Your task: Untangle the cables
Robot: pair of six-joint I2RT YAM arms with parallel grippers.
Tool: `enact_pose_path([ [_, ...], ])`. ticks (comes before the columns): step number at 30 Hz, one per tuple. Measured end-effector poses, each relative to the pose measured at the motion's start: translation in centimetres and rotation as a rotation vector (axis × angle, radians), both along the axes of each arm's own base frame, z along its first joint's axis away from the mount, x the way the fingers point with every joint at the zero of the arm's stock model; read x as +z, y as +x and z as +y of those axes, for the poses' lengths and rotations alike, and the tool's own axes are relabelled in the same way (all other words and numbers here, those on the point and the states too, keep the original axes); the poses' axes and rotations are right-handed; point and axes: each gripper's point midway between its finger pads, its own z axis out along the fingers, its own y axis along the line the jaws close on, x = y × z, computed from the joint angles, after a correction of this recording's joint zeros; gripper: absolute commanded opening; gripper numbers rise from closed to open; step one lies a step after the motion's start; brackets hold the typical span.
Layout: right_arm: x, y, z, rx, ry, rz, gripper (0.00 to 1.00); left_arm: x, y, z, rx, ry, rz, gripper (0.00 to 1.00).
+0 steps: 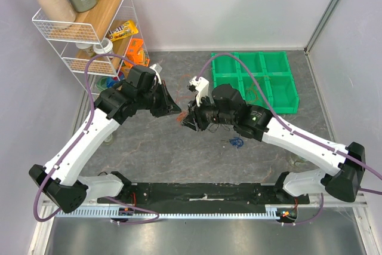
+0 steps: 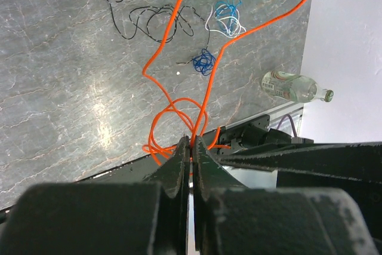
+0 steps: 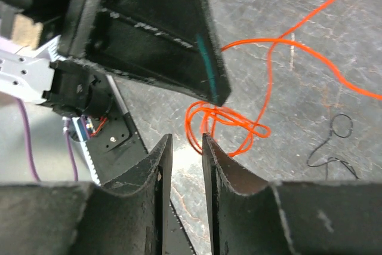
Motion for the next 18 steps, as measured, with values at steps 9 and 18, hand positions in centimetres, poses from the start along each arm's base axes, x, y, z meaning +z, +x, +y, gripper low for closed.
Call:
enact_pose_path([
  [9, -0.3, 1.8, -0.8, -0.076, -0.043, -0.073, 0.39, 0.0, -0.2, -0.1, -0.006, -0.004, 0.006, 0.02],
  [18, -0.3, 1.5, -0.7, -0.065, -0.055, -0.1, 0.0, 1.0, 0.2, 0.0, 0.0, -0.025, -0.003, 0.02],
])
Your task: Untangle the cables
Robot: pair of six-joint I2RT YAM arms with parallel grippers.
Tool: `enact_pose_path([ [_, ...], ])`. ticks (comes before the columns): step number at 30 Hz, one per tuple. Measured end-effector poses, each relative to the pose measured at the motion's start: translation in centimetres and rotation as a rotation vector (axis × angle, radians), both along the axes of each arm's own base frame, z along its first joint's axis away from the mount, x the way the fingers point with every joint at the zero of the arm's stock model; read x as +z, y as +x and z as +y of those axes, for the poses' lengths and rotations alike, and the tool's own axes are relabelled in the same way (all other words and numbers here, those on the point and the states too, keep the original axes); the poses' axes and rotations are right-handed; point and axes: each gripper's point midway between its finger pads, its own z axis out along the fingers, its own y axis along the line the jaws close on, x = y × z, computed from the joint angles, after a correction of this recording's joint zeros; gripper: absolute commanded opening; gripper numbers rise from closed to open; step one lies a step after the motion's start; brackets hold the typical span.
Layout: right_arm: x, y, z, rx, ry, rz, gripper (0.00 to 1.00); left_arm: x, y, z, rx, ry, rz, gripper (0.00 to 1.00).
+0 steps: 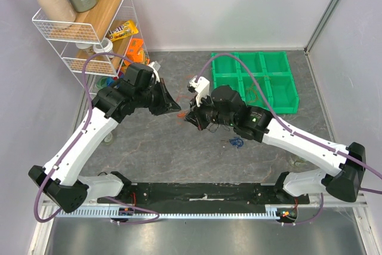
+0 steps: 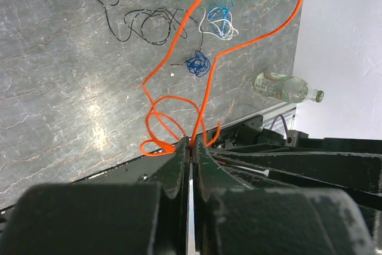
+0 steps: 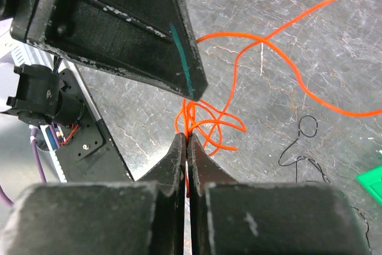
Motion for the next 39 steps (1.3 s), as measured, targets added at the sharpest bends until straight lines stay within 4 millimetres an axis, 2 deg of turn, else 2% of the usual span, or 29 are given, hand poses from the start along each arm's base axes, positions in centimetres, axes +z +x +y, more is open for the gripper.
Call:
enact_pose_path([
  [4, 0.9, 0.5, -1.0, -0.058, 0.011, -0.023, 0.0, -0.4, 0.3, 0.8, 0.037, 0.027, 0.006, 0.02],
  [6, 1.8, 0.5, -2.2, -0.107, 0.032, -0.04, 0.0, -0.7, 0.6, 1.4, 0.071, 0.052, 0.006, 0.02],
  [9, 2.2, -0.1, -5.6, -0.201, 0.04, -0.052, 0.0, -1.0, 1.7, 4.3, 0.199, 0.12, -0.018, 0.02],
  [13, 1.9, -0.9, -9.1, -0.288, 0.049, -0.048, 0.0, 0.0, 2.5, 8.7, 0.383, 0.169, -0.078, 0.02],
  [19, -2.0, -1.4, -12.3, -0.401, -0.06, 0.021, 0.0, 2.4, 2.9, 13.4, 0.564, 0.206, -0.187, 0.02],
  [22, -4.2, -0.8, -15.8, -0.567, -0.175, 0.048, 0.0, 4.1, 3.5, 15.4, 0.642, 0.249, -0.252, 0.02],
  [24, -5.0, -0.5, -17.7, -0.656, -0.224, 0.057, 0.0, 6.0, 3.6, 16.9, 0.692, 0.282, -0.317, 0.02],
  [26, -5.0, -0.2, -17.9, -0.687, -0.21, 0.072, 0.0, 7.8, 3.3, 17.8, 0.706, 0.3, -0.378, 0.02],
  [30, -5.7, 0.6, -16.2, -0.698, -0.169, 0.133, 0.0, 11.2, 2.0, 19.9, 0.715, 0.367, -0.507, 0.02],
  [33, -8.5, 1.9, -15.6, -0.712, -0.194, 0.231, 0.01, 12.8, 1.2, 21.4, 0.715, 0.432, -0.584, 0.01],
  [34, -9.4, 2.3, -15.8, -0.724, -0.206, 0.261, 0.07, 13.2, 0.9, 21.8, 0.708, 0.455, -0.604, 0.01],
  [35, -10.4, 2.7, -16.2, -0.738, -0.22, 0.295, 0.25, 13.5, 0.8, 22.0, 0.702, 0.474, -0.62, 0.02],
  [36, -11.4, 3.0, -16.6, -0.745, -0.233, 0.331, 0.33, 13.7, 0.6, 22.3, 0.695, 0.491, -0.632, 0.02],
  [37, -12.2, 3.2, -17.2, -0.754, -0.254, 0.352, 0.4, 14.1, 0.6, 22.6, 0.701, 0.512, -0.648, 0.02],
  [39, -13.7, 2.8, -18.6, -0.769, -0.327, 0.394, 0.46, 15.1, 0.5, 23.4, 0.73, 0.527, -0.677, 0.02],
])
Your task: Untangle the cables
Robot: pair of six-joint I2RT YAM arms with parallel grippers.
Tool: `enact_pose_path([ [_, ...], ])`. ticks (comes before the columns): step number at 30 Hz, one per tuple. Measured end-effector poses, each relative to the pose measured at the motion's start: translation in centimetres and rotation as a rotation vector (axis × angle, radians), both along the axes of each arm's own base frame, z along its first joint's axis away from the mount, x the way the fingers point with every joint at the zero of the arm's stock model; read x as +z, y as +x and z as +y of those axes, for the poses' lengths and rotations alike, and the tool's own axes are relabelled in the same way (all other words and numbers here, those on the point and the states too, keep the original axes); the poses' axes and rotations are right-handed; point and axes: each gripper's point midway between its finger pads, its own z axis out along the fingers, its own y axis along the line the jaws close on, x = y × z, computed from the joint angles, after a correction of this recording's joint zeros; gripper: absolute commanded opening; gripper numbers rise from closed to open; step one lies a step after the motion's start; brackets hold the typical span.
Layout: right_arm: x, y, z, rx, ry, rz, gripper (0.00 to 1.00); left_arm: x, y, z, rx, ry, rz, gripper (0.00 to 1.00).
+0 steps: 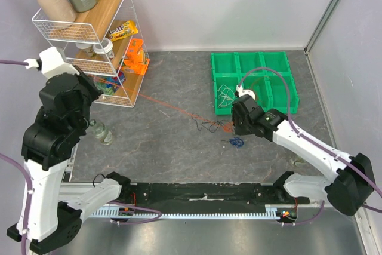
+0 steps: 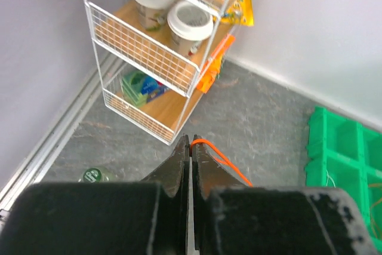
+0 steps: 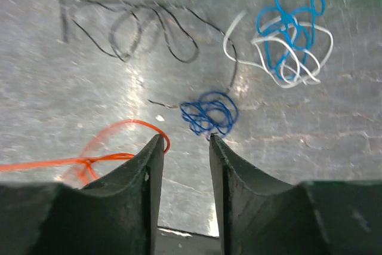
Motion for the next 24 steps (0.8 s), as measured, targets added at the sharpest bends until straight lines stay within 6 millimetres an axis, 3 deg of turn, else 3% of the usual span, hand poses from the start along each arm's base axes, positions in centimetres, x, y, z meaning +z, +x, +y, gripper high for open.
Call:
enact_pose_path([
  [5, -2.2, -1.6, -1.5, 0.057, -0.104, 0.109, 0.54, 2.1, -0.9, 1.0, 0.029, -0.021, -0.08, 0.02],
  [14, -1.4, -2.3, -1.3, 0.16, -0.091, 0.102, 0.65, 3.1, -0.9, 0.7, 0.011, -0.036, -0.113, 0.02],
  [17, -0.6, -2.3, -0.7, 0.176, -0.037, 0.087, 0.73, 3.5, -0.6, 0.7, 0.007, -0.019, -0.118, 0.02],
  [20, 0.7, -1.3, -3.6, 0.062, -0.137, 0.025, 0.75, 3.9, -0.5, 0.9, 0.018, 0.001, -0.121, 0.02],
  [24, 3.4, 1.7, -7.4, -0.143, -0.205, -0.056, 0.79, 3.9, -0.9, 1.9, 0.052, 0.05, -0.11, 0.02],
])
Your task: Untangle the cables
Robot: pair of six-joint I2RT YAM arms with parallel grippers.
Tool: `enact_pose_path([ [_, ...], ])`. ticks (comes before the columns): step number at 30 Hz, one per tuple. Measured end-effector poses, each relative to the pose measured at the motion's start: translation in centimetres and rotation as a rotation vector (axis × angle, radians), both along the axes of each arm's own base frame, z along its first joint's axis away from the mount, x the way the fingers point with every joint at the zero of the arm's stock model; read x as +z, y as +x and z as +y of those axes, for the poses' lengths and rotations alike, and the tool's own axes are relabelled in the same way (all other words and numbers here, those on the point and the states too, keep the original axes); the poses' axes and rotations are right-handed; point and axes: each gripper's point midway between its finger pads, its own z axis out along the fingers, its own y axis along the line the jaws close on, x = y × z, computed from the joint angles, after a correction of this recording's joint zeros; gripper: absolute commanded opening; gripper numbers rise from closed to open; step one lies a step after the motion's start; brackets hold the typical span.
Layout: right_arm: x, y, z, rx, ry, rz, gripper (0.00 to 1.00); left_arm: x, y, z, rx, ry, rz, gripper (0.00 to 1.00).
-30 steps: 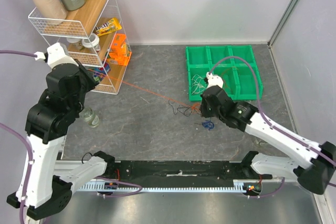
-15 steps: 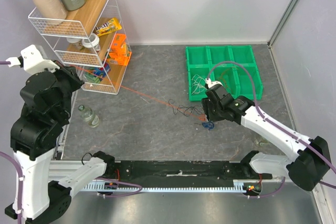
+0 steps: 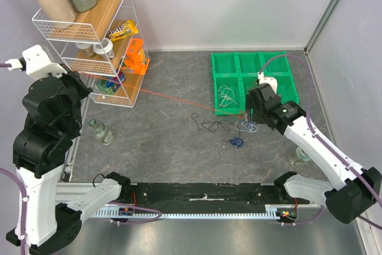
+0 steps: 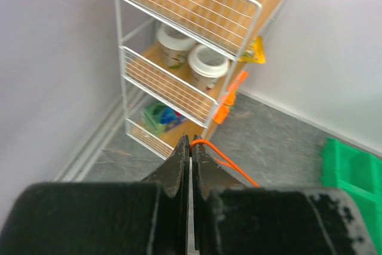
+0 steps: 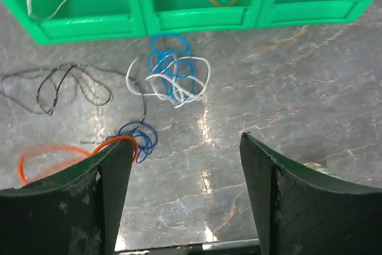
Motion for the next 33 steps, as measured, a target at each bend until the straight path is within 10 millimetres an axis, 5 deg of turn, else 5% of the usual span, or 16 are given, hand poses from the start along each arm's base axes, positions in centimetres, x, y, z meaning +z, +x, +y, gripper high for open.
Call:
enact_pose_path([
  [3, 0.5, 1.1, -1.7, -0.083, 0.06, -0.017, 0.79, 0.6, -0.7, 1.4, 0.056, 0.054, -0.006, 0.02],
  [7, 0.6, 1.3, -1.3, -0.091, 0.268, -0.038, 0.78, 1.7, -1.7, 2.6, 0.091, 0.118, -0.03, 0.02],
  [11, 0.7, 1.7, -1.2, -0.096, 0.287, -0.022, 0.79, 2.5, -2.7, 3.5, 0.113, 0.15, -0.049, 0.02],
  [14, 1.0, 2.4, -2.6, -0.151, 0.231, -0.015, 0.86, 2.6, -3.1, 3.7, 0.113, 0.171, -0.047, 0.02],
  [18, 2.7, 3.4, -4.9, -0.224, 0.313, -0.051, 0.82, 2.2, -2.8, 3.7, 0.115, 0.195, -0.028, 0.02],
  [23, 3.2, 4.1, -1.7, -0.155, 0.559, -0.049, 0.8, 2.4, -3.5, 4.9, 0.181, 0.2, -0.039, 0.02],
  [26, 3.3, 3.9, -2.8, -0.213, 0.5, 0.001, 0.8, 2.8, -4.5, 5.5, 0.199, 0.201, -0.056, 0.02],
  [33, 7.3, 6.0, -6.6, -0.245, 0.289, -0.116, 0.78, 1.4, -4.8, 5.4, 0.167, 0.239, -0.015, 0.02],
])
